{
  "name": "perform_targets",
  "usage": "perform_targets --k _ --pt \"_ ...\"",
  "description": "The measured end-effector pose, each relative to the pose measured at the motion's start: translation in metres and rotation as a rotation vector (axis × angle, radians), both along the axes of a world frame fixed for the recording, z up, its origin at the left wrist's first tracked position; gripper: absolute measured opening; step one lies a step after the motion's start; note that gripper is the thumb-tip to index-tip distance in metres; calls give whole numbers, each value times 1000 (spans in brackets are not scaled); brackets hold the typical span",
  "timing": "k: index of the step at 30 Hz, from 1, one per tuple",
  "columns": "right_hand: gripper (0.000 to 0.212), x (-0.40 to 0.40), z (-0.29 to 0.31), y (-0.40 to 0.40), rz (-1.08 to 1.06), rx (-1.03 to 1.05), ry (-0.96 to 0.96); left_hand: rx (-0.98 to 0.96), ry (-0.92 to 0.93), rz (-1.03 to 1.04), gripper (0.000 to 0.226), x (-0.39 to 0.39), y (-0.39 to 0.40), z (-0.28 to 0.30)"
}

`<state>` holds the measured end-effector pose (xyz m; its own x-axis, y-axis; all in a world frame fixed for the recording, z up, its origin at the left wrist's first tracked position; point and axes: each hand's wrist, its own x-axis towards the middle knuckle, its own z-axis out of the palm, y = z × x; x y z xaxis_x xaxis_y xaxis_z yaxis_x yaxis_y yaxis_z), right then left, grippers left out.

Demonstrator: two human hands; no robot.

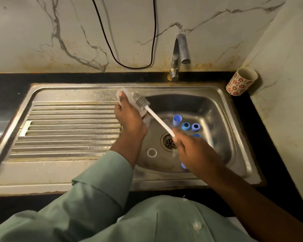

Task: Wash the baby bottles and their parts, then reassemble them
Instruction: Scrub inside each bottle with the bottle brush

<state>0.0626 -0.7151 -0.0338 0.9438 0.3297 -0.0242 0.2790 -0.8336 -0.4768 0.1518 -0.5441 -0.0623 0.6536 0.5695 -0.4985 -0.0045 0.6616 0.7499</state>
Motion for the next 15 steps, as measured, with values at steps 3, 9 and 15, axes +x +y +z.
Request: perform_targets --k 3,9,15 --pt "34 -6 0 -3 -18 76 75 101 12 -65 45 -7 -9 -1" --pt "37 10 2 4 -8 2 0 49 2 16 40 -1 -7 4" --pt "28 22 -3 10 -88 15 -18 156 0 -134 54 -10 -33 2"
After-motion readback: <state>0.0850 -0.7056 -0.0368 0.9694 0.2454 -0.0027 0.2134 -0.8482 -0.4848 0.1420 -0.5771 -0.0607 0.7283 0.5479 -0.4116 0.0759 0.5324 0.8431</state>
